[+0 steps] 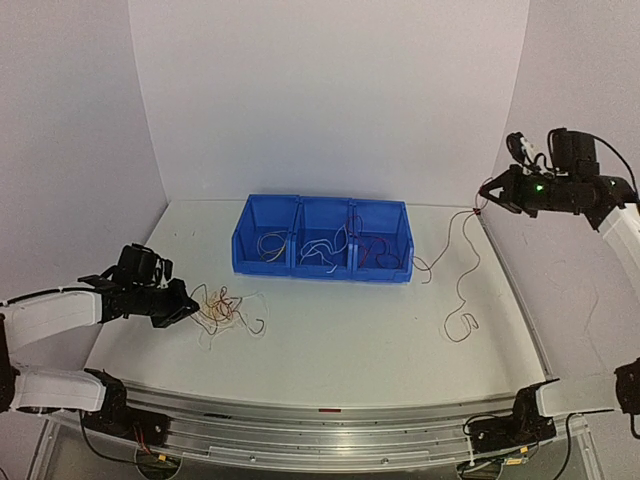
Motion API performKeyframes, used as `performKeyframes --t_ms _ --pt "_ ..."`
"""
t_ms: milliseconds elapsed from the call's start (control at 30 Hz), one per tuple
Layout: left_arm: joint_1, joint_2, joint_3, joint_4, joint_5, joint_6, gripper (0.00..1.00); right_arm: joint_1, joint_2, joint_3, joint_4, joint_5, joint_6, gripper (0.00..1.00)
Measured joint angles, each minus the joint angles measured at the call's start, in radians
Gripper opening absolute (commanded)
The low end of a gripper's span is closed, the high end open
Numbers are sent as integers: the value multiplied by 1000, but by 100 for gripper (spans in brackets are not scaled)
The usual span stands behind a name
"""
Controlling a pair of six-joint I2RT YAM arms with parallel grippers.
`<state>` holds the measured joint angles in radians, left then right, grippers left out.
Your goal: Untangle the cables
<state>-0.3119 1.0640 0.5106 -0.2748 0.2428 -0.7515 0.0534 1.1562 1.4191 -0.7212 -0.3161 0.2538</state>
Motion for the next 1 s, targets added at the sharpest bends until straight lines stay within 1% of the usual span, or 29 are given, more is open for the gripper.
performKeyframes --t_ms 100,167,400,667,833,1000 --pt "-43 47 1 20 -2 -1 0 131 37 1 -1 -12 3 0" --pt "-67 73 7 26 -5 -3 0 178 66 16 -10 -1 3 0" --pt "-91 102 24 49 -19 -6 0 284 256 270 -12 35 -7 0" --pt "-91 102 24 49 -38 -8 0 306 370 509 58 104 -9 0" --pt "-91 102 24 49 -47 -8 0 305 486 689 126 119 -5 0" --pt "-91 102 24 48 -61 -7 0 305 619 869 166 167 -10 0"
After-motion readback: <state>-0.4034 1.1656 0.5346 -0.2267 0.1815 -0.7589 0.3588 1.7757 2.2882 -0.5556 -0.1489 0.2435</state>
